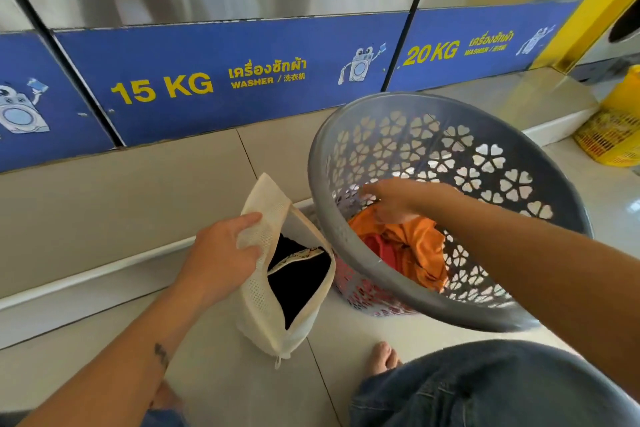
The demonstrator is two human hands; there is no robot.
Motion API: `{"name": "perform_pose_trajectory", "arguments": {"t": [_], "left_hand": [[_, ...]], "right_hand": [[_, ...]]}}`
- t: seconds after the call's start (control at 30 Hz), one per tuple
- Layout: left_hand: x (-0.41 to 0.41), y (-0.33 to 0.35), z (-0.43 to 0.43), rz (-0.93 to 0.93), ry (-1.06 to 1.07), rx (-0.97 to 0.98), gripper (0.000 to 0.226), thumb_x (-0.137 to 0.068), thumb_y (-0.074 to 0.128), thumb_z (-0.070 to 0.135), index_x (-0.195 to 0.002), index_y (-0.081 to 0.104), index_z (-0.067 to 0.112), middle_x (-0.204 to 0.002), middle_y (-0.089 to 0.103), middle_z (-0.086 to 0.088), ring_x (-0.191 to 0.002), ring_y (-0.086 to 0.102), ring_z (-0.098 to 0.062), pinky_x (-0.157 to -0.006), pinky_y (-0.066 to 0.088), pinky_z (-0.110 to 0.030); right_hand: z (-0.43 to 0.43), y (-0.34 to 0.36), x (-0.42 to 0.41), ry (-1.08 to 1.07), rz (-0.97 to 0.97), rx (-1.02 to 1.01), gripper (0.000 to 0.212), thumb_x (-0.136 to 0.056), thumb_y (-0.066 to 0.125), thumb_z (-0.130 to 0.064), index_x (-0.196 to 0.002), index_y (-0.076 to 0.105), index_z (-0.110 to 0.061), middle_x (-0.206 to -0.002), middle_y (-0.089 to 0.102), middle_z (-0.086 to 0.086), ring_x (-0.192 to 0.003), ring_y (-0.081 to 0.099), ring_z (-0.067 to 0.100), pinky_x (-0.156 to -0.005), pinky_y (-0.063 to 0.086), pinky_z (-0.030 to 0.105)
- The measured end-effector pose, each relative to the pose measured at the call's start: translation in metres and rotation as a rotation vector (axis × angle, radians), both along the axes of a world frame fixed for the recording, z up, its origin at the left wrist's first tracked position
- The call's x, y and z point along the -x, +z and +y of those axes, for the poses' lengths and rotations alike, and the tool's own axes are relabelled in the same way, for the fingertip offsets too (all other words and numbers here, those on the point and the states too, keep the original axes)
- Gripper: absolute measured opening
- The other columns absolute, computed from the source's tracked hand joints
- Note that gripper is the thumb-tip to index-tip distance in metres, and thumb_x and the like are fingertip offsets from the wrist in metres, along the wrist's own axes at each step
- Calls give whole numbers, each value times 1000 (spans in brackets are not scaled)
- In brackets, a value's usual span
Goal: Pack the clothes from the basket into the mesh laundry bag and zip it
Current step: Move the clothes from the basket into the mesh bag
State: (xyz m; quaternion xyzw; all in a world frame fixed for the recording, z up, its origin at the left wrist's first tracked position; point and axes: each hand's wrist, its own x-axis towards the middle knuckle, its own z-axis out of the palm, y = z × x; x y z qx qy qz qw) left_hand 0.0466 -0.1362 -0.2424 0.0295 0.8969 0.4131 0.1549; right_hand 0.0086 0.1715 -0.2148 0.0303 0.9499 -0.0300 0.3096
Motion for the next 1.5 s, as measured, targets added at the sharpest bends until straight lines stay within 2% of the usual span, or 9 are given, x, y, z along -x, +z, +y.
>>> {"name": "perform_pose_trajectory", "arguments": {"t": [0.27, 0.4, 0.57, 0.73, 0.87, 1.0, 1.2, 1.4, 1.5], "left_hand": [[21, -24, 16, -53, -17, -4, 55, -83, 71, 17, -131, 58, 40, -143, 53, 3, -129, 50, -18, -109, 38, -31], [25, -33, 17, -81, -30, 19, 55, -84, 71, 21, -131, 56, 45, -148, 46, 6, -134, 45, -17, -113, 35, -35], [23, -28, 18, -75, -45, 16, 55, -85, 69, 20, -131, 55, 48, -147, 46, 10, -132, 47, -15, -106, 36, -27], [24, -23, 11, -77, -41, 18, 56, -86, 65, 17, -132, 54, 45, -149, 45, 6, -135, 43, -17, -111, 36, -33], [23, -13, 7, -53, -45, 16, 56, -86, 63, 13, -132, 56, 44, -148, 45, 2, -113, 57, -12, -86, 43, -18], [17, 4, 7, -7, -31, 12, 57, -86, 62, 9, -132, 57, 42, -149, 46, 0, -71, 48, 6, -60, 38, -10], [-4, 18, 2, 6, 32, 2, 59, -83, 54, 3, -131, 60, 36, -145, 48, -3, -101, 60, -20, -77, 50, -24], [-20, 30, -3, 26, 32, 19, 57, -81, 53, 3, -129, 62, 34, -137, 55, -4, -111, 58, -24, -79, 45, -23], [-25, 34, -12, 6, 52, 13, 56, -80, 54, 3, -128, 62, 31, -137, 57, -2, -115, 59, -23, -84, 46, -23]], "right_hand": [[55, -106, 19, 37, -133, -319, 94, -79, 68, -33, -157, 15, -39, -158, 31, 13, -141, 39, 41, -105, 46, 54], [98, -172, 20, 79, -256, -331, 124, -61, 77, -49, -157, -1, -48, -170, 0, 4, -153, 16, 39, -116, 33, 59], [68, -149, 9, 22, -278, -397, 83, -86, 64, -27, -159, 24, -19, -156, 40, 8, -140, 44, 33, -106, 48, 47], [53, -112, 14, 70, -222, -324, 55, -93, 57, -34, -147, 47, -30, -128, 62, 7, -113, 61, 31, -88, 53, 39], [30, -37, 11, -26, -31, -85, 21, -93, 52, -19, -109, 62, -11, -101, 63, 5, -98, 60, 26, -84, 52, 37], [9, 39, -10, -131, 107, 132, 20, -85, 48, -4, -92, 65, -11, -88, 67, 9, -86, 66, 28, -72, 56, 37], [-13, 112, -57, -439, 389, 701, 14, -90, 56, 1, -97, 62, 12, -81, 60, 18, -71, 63, 30, -74, 59, 52], [-66, 164, -96, -402, 774, 1080, 6, -82, 64, -14, -79, 68, -9, -68, 60, 6, -68, 58, 22, -70, 48, 43], [-95, 161, -108, -376, 760, 1187, 12, -86, 67, -9, -97, 69, -12, -86, 71, 14, -78, 66, 31, -80, 55, 47]]}}
